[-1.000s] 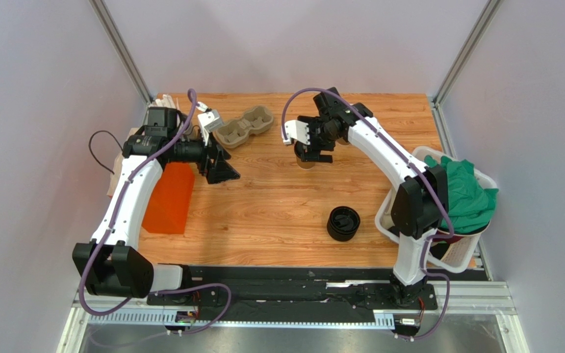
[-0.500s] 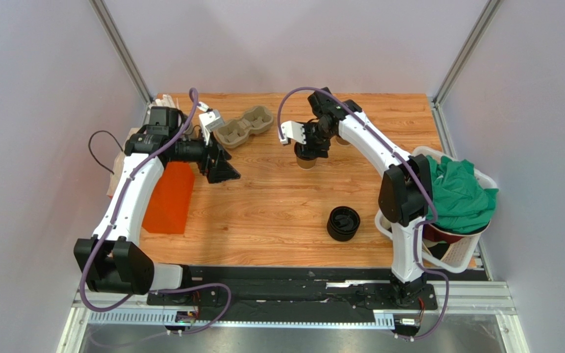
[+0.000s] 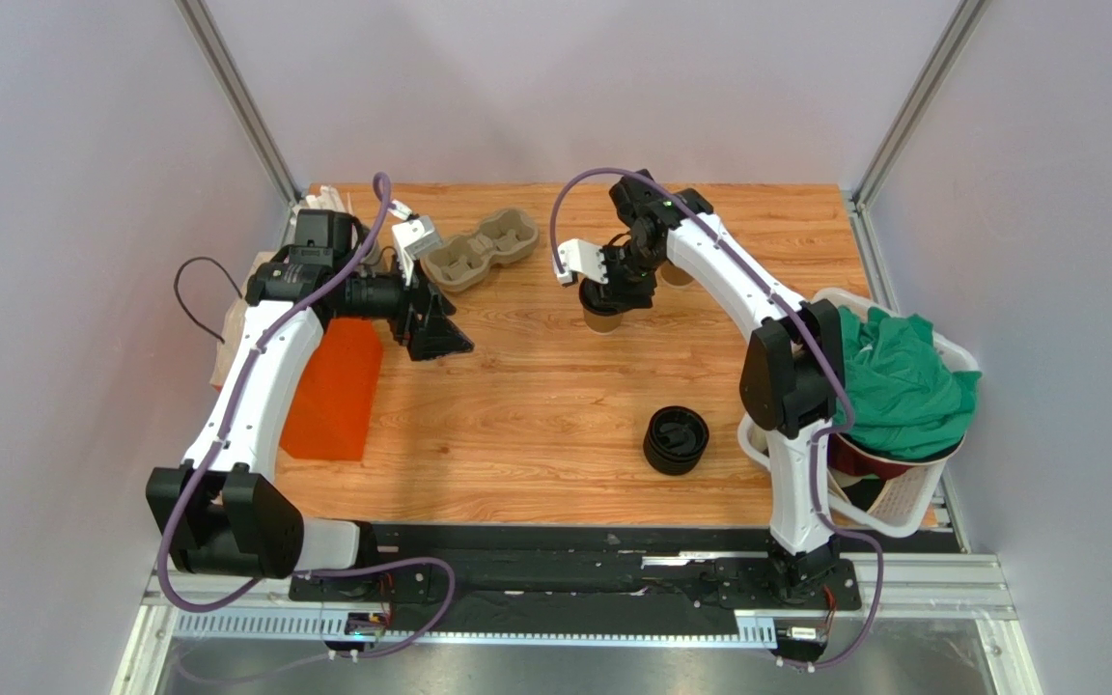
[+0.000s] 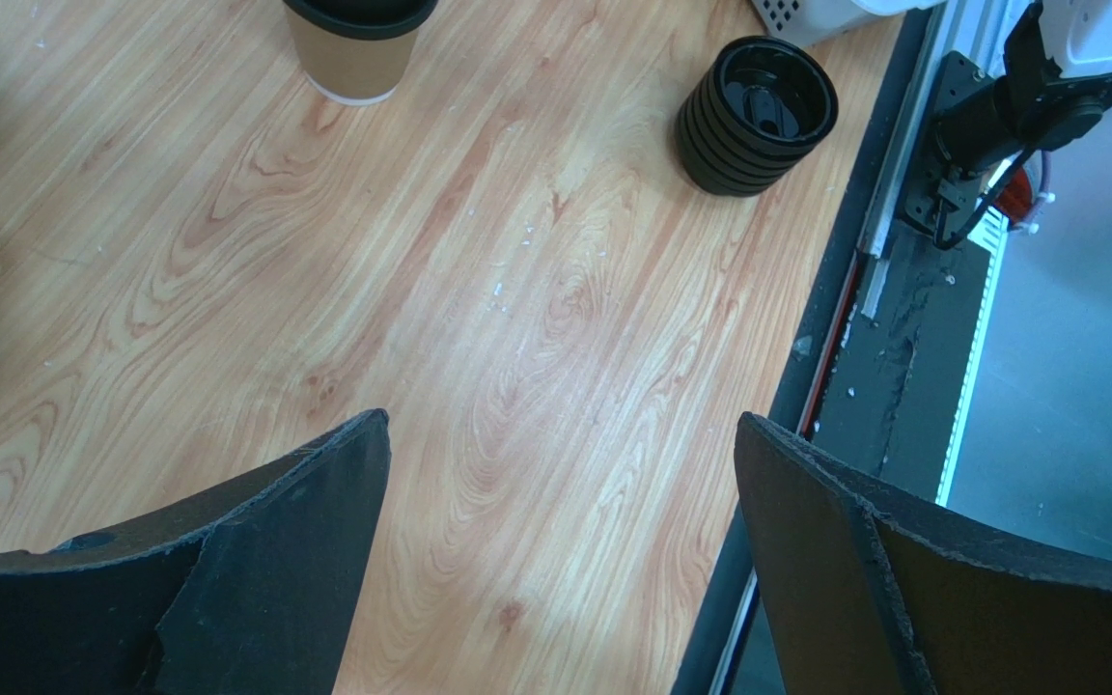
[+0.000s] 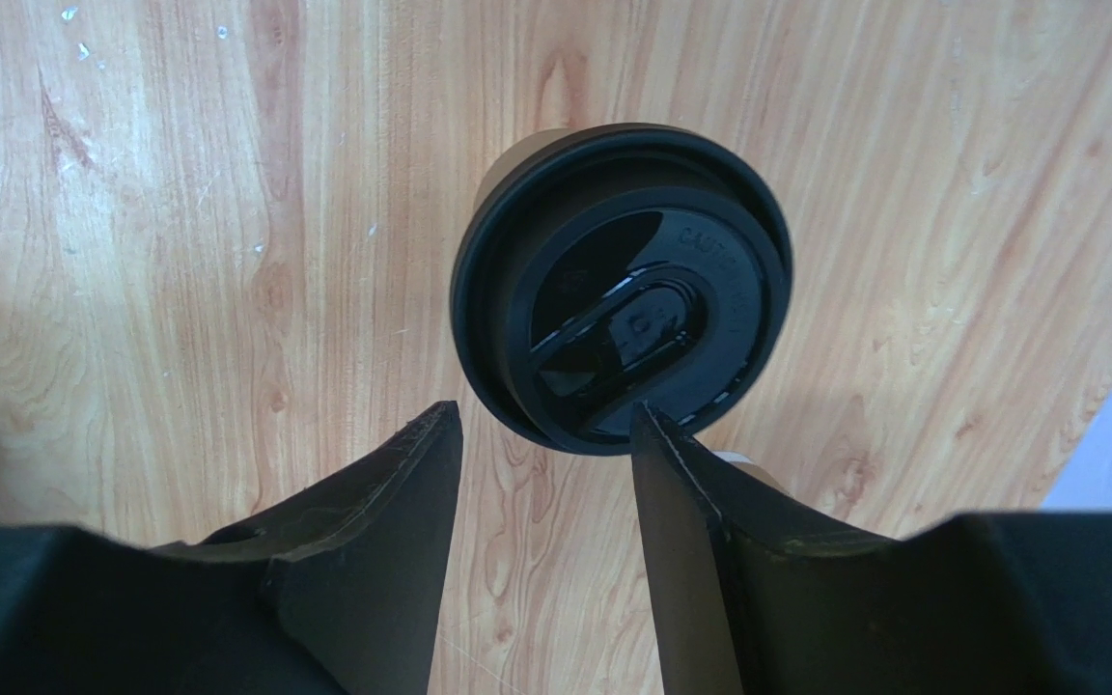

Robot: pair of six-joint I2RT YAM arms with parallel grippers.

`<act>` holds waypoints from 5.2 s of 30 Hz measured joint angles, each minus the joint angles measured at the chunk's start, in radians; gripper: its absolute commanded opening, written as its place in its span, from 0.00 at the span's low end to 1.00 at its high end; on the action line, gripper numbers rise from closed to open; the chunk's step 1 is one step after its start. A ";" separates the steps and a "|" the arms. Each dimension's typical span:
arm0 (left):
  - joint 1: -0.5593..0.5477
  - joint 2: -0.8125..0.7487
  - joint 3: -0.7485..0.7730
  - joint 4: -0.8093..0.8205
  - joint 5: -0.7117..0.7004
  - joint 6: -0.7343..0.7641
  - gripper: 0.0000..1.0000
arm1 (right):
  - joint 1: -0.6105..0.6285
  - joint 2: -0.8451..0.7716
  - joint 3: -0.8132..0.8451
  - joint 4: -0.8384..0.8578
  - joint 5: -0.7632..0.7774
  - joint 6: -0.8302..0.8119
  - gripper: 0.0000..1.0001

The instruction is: Pack the takeout coffee

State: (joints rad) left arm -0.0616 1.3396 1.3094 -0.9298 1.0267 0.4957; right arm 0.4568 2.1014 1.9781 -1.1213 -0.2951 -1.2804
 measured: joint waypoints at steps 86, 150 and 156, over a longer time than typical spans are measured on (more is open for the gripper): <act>0.000 0.058 0.000 -0.002 0.008 0.000 0.97 | 0.046 0.018 -0.013 0.016 -0.002 0.002 0.00; 0.243 -0.373 -0.035 -0.044 -0.577 -0.066 0.87 | 0.143 -0.402 -0.321 0.106 0.104 0.933 0.00; 0.243 -0.430 -0.069 -0.050 -0.586 -0.067 0.82 | 0.145 -0.403 -0.331 0.125 0.122 0.932 0.00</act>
State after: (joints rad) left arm 0.1814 0.9100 1.2400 -0.9798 0.4404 0.4290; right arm 0.6022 1.6981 1.6474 -0.9962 -0.1734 -0.3485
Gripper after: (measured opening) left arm 0.829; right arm 0.033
